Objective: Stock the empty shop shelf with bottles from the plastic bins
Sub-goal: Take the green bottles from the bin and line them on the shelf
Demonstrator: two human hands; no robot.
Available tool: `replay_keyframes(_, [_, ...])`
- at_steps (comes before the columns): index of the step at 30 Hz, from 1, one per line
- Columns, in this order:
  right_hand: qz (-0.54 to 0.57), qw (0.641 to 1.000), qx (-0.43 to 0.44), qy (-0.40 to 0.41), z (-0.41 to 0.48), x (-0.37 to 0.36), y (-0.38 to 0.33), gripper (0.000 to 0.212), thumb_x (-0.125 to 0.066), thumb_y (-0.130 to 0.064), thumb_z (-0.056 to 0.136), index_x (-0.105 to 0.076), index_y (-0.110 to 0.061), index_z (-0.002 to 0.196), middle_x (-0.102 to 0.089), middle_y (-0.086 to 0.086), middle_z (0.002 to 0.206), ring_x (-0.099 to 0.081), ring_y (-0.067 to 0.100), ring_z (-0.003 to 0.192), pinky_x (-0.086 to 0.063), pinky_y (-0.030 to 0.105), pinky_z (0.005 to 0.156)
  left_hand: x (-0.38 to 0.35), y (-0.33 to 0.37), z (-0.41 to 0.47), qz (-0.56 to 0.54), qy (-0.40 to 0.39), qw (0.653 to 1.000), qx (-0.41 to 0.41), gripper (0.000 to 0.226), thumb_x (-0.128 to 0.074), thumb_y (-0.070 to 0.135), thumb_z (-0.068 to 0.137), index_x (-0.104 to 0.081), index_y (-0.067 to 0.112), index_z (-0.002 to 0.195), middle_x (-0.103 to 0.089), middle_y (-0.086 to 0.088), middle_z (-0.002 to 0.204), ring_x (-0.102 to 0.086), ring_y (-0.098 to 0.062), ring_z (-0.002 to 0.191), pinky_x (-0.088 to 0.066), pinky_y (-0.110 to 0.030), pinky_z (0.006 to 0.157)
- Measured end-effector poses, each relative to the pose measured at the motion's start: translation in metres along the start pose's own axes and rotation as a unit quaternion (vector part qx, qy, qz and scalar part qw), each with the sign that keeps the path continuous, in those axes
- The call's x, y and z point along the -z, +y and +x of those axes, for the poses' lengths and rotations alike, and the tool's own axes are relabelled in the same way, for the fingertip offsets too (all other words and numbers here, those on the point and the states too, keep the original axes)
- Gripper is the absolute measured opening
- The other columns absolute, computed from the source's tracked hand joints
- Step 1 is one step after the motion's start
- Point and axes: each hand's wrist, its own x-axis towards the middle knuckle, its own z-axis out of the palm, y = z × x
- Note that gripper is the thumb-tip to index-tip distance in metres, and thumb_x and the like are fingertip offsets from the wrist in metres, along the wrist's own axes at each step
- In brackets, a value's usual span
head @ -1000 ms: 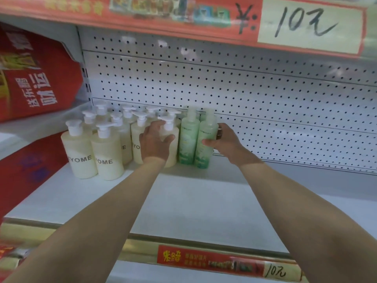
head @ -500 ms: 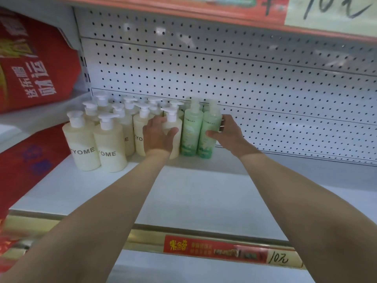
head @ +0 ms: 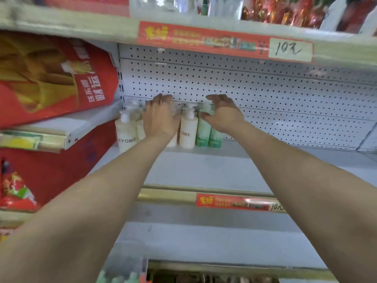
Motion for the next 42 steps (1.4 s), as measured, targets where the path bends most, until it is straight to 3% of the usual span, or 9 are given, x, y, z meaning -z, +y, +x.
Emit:
replay_keyframes(6, [0.025, 0.999, 0.032, -0.001, -0.053, 0.003, -0.081, 0.062, -0.050, -0.053, 0.096, -0.042, -0.022, 0.149, -0.043, 0.011, 0.150, -0.037, 0.031, 0.139, -0.036, 0.041, 0.109, 0.091, -0.042, -0.039, 0.060, -0.010, 0.998, 0.031, 0.053, -0.054, 0.043, 0.095, -0.043, 0.025, 0.144, -0.036, -0.005, 0.155, -0.033, -0.032, 0.136, -0.036, -0.046, 0.107])
replay_keyframes(12, [0.049, 0.997, 0.046, -0.041, -0.106, -0.021, -0.145, 0.066, -0.050, -0.057, 0.096, -0.039, -0.022, 0.151, -0.035, 0.010, 0.157, -0.029, 0.028, 0.146, -0.036, 0.045, 0.112, 0.150, -0.090, -0.090, 0.090, -0.033, 0.993, 0.070, 0.051, -0.054, 0.045, 0.095, -0.047, 0.024, 0.141, -0.042, -0.006, 0.148, -0.037, -0.033, 0.134, -0.035, -0.047, 0.106])
replay_keyframes(19, [0.082, 0.990, 0.034, -0.113, -0.161, -0.079, -0.192, 0.066, -0.051, -0.054, 0.097, -0.038, -0.017, 0.151, -0.037, 0.011, 0.154, -0.033, 0.029, 0.143, -0.037, 0.042, 0.110, 0.166, -0.161, -0.157, 0.091, -0.116, 0.981, 0.128, 0.057, -0.056, 0.049, 0.092, -0.045, 0.027, 0.143, -0.042, -0.006, 0.149, -0.035, -0.034, 0.135, -0.034, -0.048, 0.107])
replay_keyframes(24, [0.089, 0.975, 0.016, -0.203, -0.204, -0.144, -0.201, 0.065, -0.054, -0.052, 0.096, -0.044, -0.013, 0.146, -0.043, 0.014, 0.149, -0.040, 0.030, 0.138, -0.036, 0.040, 0.111, 0.147, -0.220, -0.212, 0.092, -0.209, 0.961, 0.158, 0.063, -0.057, 0.055, 0.091, -0.049, 0.017, 0.141, -0.051, -0.015, 0.141, -0.042, -0.035, 0.132, -0.030, -0.043, 0.111])
replay_keyframes(28, [0.082, 0.946, 0.018, -0.312, -0.240, -0.211, -0.196, 0.065, -0.055, -0.051, 0.096, -0.044, -0.011, 0.147, -0.044, 0.013, 0.151, -0.040, 0.029, 0.139, -0.036, 0.040, 0.112, 0.120, -0.261, -0.261, 0.064, -0.269, 0.932, 0.232, 0.060, -0.060, 0.053, 0.091, -0.050, 0.016, 0.138, -0.053, -0.017, 0.138, -0.048, -0.036, 0.127, -0.037, -0.042, 0.104])
replay_keyframes(31, [0.091, 0.917, -0.014, -0.388, -0.260, -0.258, -0.190, 0.068, -0.053, -0.054, 0.097, -0.042, -0.012, 0.149, -0.043, 0.011, 0.153, -0.041, 0.027, 0.139, -0.036, 0.034, 0.109, 0.099, -0.289, -0.297, 0.043, -0.329, 0.901, 0.281, 0.066, -0.061, 0.050, 0.091, -0.045, 0.014, 0.144, -0.053, -0.016, 0.142, -0.050, -0.033, 0.130, -0.038, -0.040, 0.108])
replay_keyframes(37, [0.157, 0.839, -0.161, -0.496, -0.295, -0.331, -0.181, 0.071, -0.055, -0.053, 0.096, -0.045, -0.001, 0.144, -0.052, 0.017, 0.144, -0.055, 0.032, 0.127, -0.044, 0.032, 0.099, 0.060, -0.327, -0.358, -0.005, -0.388, 0.836, 0.389, 0.062, -0.064, 0.050, 0.091, -0.049, 0.014, 0.139, -0.057, -0.010, 0.139, -0.053, -0.030, 0.127, -0.041, -0.035, 0.103])
replay_keyframes(40, [0.183, 0.805, -0.241, -0.510, -0.312, -0.358, -0.173, 0.060, -0.056, -0.041, 0.098, -0.047, -0.004, 0.144, -0.052, 0.016, 0.145, -0.052, 0.029, 0.130, -0.043, 0.029, 0.100, 0.041, -0.342, -0.373, -0.031, -0.428, 0.791, 0.435, 0.067, -0.065, 0.050, 0.090, -0.047, 0.014, 0.143, -0.056, -0.013, 0.141, -0.055, -0.029, 0.126, -0.044, -0.035, 0.103])
replay_keyframes(42, [0.204, 0.779, -0.305, -0.508, -0.317, -0.370, -0.169, 0.051, -0.058, -0.037, 0.098, -0.054, -0.003, 0.135, -0.057, 0.016, 0.136, -0.056, 0.028, 0.119, -0.044, 0.032, 0.095, 0.030, -0.348, -0.377, -0.042, -0.440, 0.772, 0.456, 0.064, -0.066, 0.052, 0.088, -0.052, 0.016, 0.139, -0.062, -0.011, 0.134, -0.059, -0.027, 0.120, -0.045, -0.031, 0.099])
